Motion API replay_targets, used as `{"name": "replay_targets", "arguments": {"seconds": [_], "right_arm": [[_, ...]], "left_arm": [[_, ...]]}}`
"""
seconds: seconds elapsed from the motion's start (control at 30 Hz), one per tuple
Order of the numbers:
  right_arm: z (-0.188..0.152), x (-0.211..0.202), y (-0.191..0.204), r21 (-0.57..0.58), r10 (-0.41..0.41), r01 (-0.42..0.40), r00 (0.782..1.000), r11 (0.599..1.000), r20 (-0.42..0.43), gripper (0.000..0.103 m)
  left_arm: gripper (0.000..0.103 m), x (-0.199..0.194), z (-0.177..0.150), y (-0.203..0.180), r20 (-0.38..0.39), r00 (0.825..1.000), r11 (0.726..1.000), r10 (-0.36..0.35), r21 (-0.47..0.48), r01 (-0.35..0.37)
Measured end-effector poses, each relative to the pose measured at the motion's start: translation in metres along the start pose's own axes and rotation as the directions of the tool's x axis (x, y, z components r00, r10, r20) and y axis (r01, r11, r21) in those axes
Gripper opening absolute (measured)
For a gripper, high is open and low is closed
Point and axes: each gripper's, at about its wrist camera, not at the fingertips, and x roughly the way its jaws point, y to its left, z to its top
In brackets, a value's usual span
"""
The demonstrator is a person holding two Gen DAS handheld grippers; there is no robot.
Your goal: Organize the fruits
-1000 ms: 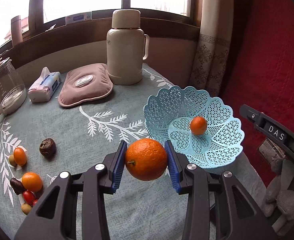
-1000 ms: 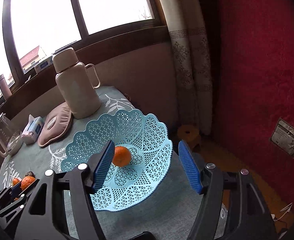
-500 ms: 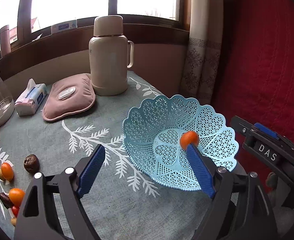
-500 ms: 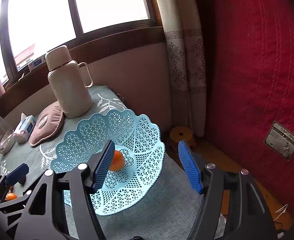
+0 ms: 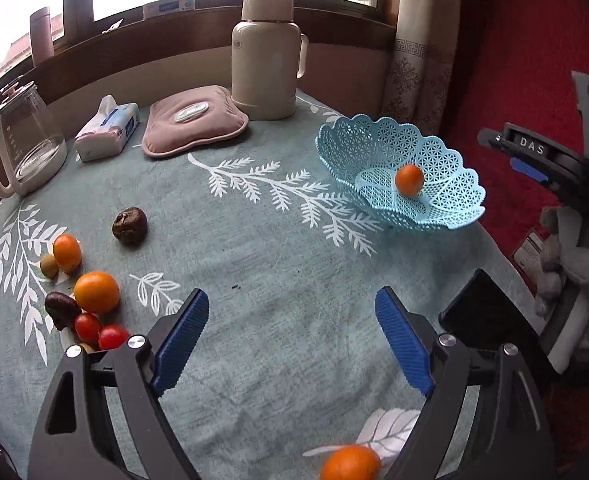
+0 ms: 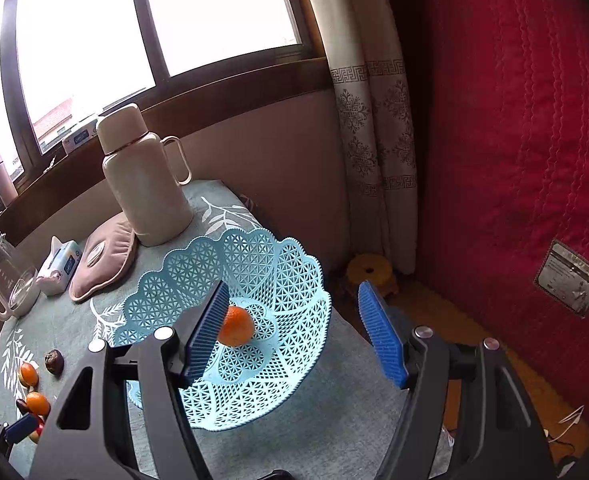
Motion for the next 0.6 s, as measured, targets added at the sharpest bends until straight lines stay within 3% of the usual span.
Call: {"name": "replay_targets", "arguments": {"seconds": [0.13,0.27,0.33,0.43,0.5,0.57,0.6], "right_arm": [[-0.001,-0.004,0.001,0.004,0.017,-0.017,1.0,1.0,-0.003,0.069],[0.001,-0.013,0.002,0.003,0.031,-0.031,0.999,1.0,0.012,0.069],[0.002,-0.017,0.004,-0.003,0.034,-0.034,0.999,0.999,0.022,0.069],[0.003,-0.019,0.003,0.002,0.038,-0.038,0.999,0.999,0.027,0.069],[0.003,-0.018,0.001,0.007,0.037,-0.037,0.999,0.999,0.023,0.069],[0.003,-0.016,0.0,0.012,0.036,-0.036,0.999,0.999,0.019,0.069],[0.004,-0.016,-0.001,0.014,0.034,-0.035,0.999,0.999,0.019,0.069]], "left_arm": [[0.085,-0.022,-0.035,-0.007,-0.026,1.0,0.996,-0.003,0.092,0.005],[0.082,-0.014,-0.06,-0.015,-0.077,0.997,0.993,0.001,0.118,0.008],[0.072,-0.005,-0.069,-0.016,-0.119,0.993,0.995,-0.009,0.102,0.021],[0.066,0.002,-0.075,-0.021,-0.141,0.989,0.993,-0.046,0.099,0.06],[0.055,0.002,-0.075,-0.028,-0.144,0.988,0.99,-0.059,0.122,0.076],[0.037,0.002,-0.074,-0.034,-0.146,0.987,0.986,-0.069,0.141,0.089],[0.037,0.002,-0.071,-0.037,-0.145,0.988,0.985,-0.062,0.148,0.083]]}}
